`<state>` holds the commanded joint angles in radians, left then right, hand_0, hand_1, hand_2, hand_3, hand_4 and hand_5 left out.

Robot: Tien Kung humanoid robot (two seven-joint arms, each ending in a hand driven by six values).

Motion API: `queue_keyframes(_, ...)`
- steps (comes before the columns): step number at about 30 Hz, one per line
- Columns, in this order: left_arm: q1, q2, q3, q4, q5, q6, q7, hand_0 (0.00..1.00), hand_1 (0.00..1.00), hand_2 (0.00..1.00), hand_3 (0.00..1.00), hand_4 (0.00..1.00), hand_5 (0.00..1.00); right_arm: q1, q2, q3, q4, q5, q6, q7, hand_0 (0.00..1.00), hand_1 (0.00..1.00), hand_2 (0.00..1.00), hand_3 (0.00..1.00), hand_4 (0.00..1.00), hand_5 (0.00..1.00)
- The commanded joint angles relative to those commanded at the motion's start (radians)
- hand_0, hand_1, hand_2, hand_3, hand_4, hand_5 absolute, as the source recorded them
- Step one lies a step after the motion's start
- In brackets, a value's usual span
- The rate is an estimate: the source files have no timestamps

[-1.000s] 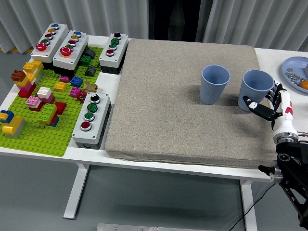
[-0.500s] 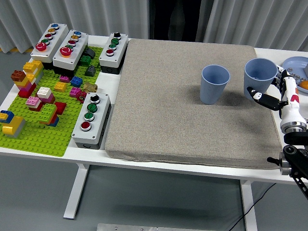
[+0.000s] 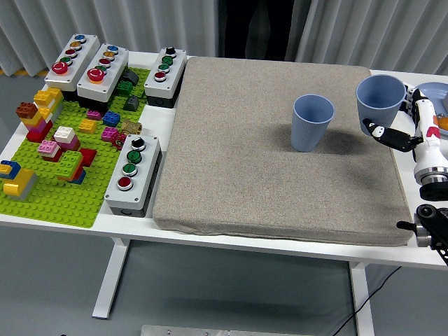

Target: Pick cup pour cup place

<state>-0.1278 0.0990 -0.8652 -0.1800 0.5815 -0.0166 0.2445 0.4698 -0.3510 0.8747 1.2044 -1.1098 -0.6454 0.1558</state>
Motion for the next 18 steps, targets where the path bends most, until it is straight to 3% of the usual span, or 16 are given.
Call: queue_keyframes(18, -0.005, 0.002, -0.005, 0.0, 0.005, 0.0, -0.001, 0.761, 0.8, 0.845, 0.752, 0.51, 0.952, 0.039, -0.028, -0.038, -0.025, -0.126, 0.0, -0.026, 0.783, 0.71, 0.617, 0.674, 0.797, 0.136)
